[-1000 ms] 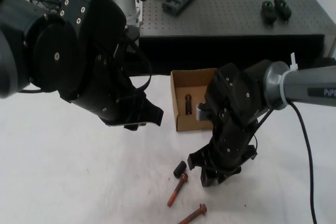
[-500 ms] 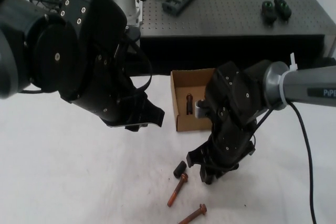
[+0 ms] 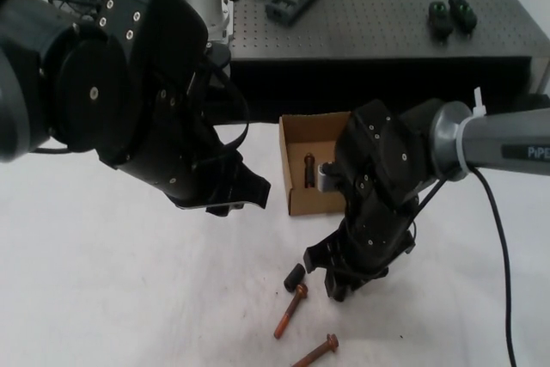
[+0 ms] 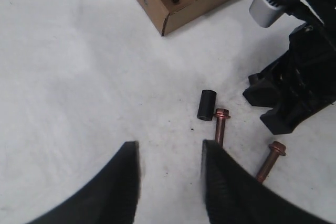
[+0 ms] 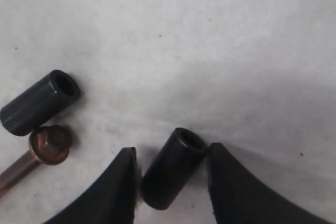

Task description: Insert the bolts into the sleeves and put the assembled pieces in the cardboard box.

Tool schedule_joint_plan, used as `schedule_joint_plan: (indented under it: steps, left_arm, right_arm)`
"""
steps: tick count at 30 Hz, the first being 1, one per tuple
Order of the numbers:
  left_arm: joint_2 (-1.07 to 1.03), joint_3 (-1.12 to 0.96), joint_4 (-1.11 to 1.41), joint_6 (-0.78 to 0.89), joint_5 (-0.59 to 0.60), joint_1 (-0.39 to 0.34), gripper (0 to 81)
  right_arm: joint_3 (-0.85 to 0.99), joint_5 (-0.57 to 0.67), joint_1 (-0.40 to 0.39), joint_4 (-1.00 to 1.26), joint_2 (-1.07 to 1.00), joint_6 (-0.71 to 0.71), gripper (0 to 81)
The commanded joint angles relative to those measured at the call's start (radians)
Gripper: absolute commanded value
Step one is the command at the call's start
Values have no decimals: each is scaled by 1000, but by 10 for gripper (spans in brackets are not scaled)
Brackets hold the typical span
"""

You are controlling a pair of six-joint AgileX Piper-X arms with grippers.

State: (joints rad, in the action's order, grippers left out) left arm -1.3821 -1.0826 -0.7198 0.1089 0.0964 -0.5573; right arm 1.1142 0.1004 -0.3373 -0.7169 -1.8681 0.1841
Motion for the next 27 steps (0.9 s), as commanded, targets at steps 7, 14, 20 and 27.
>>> schedule_joint_plan:
  steps: [7, 14, 20, 27]
  left_arm:
    - [12, -2, 10, 11, 6, -2, 284]
    - [12, -2, 10, 4, 60, -2, 284]
    - [-34, -2, 28, -76, 220, -2, 284]
    - [-180, -4, 67, -118, 273, -5, 292]
  right_arm:
    - [8, 1, -3, -13, -21, -5, 294]
    - [8, 1, -3, -21, -19, -49, 46]
    - [8, 1, 19, -76, -2, -115, 20]
    - [-67, -1, 114, -110, 175, -163, 20]
